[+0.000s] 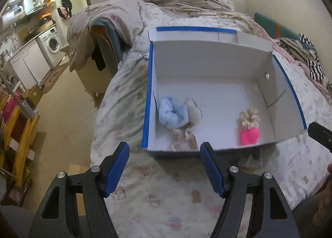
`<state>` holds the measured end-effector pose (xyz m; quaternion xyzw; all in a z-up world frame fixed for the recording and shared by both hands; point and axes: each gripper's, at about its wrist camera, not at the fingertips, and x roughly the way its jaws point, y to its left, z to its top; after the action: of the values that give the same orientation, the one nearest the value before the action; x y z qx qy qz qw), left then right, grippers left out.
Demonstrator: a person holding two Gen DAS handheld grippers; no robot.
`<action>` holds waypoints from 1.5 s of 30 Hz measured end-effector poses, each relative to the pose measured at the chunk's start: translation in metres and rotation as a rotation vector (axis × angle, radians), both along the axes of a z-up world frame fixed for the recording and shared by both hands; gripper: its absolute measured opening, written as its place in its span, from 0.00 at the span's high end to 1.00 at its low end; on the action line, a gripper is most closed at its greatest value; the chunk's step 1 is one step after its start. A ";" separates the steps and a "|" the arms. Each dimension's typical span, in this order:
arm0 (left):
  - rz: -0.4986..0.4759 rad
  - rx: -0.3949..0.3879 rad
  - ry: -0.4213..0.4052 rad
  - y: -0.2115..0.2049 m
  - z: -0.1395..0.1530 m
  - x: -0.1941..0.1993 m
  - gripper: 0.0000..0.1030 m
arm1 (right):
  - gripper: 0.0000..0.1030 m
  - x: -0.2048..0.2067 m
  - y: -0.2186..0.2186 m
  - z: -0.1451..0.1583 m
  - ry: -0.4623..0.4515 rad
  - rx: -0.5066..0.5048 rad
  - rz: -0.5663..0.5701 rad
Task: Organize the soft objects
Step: 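Lift both open grippers out of the box, then grasp the clear plastic bag with the left gripper while the right grasps the orange foam cylinder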
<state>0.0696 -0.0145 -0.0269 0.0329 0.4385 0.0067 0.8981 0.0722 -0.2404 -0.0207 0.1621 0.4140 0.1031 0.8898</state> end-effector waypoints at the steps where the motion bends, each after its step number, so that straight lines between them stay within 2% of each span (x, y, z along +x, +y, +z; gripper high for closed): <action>1: 0.000 -0.003 0.007 0.000 -0.002 -0.001 0.34 | 0.00 -0.001 -0.003 -0.004 0.016 0.004 -0.009; 7: -0.004 -0.017 0.071 -0.001 -0.016 -0.002 0.34 | 0.00 -0.008 -0.012 -0.020 0.080 -0.019 -0.006; 10: -0.010 -0.052 0.128 -0.001 -0.027 -0.001 0.34 | 0.00 -0.010 -0.012 -0.029 0.130 0.002 0.027; 14: 0.004 -0.094 0.227 -0.001 -0.047 0.002 0.34 | 0.00 -0.009 -0.008 -0.045 0.196 -0.044 0.043; 17: 0.027 -0.089 0.276 -0.001 -0.057 0.006 0.34 | 0.00 -0.005 -0.003 -0.057 0.250 -0.024 0.079; 19: 0.036 -0.078 0.286 -0.002 -0.060 0.008 0.34 | 0.00 -0.002 0.000 -0.064 0.278 -0.056 0.084; 20: 0.040 -0.078 0.291 -0.003 -0.062 0.008 0.34 | 0.08 0.000 0.002 -0.069 0.297 -0.081 0.093; 22: 0.045 -0.085 0.306 -0.003 -0.065 0.011 0.34 | 0.18 0.004 0.008 -0.081 0.342 -0.139 0.118; 24: 0.048 -0.085 0.321 -0.004 -0.069 0.014 0.34 | 0.23 0.007 0.015 -0.095 0.387 -0.211 0.145; 26: 0.048 -0.080 0.330 -0.006 -0.073 0.016 0.34 | 0.39 0.011 0.020 -0.108 0.425 -0.248 0.170; 28: 0.045 -0.081 0.340 -0.009 -0.076 0.019 0.34 | 0.47 0.014 0.023 -0.120 0.458 -0.263 0.194; 31: 0.035 -0.077 0.343 -0.013 -0.078 0.023 0.34 | 0.47 0.017 0.023 -0.132 0.496 -0.253 0.211; 33: 0.021 -0.069 0.340 -0.017 -0.079 0.025 0.34 | 0.54 0.017 0.023 -0.137 0.508 -0.250 0.227; 35: 0.008 -0.060 0.343 -0.021 -0.080 0.028 0.34 | 0.67 0.016 0.023 -0.139 0.508 -0.243 0.250; 36: 0.003 -0.060 0.348 -0.023 -0.082 0.030 0.34 | 0.68 0.015 0.023 -0.139 0.507 -0.241 0.260; 40: -0.002 -0.071 0.374 -0.028 -0.087 0.034 0.34 | 0.90 0.007 0.017 -0.132 0.485 -0.218 0.268; 45: -0.007 -0.096 0.406 -0.037 -0.097 0.039 0.34 | 0.94 -0.003 0.010 -0.116 0.445 -0.166 0.266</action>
<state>0.1090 -0.0513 -0.1236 -0.0077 0.6104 -0.0240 0.7917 0.0687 -0.2302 -0.1365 0.0512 0.6241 0.1467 0.7657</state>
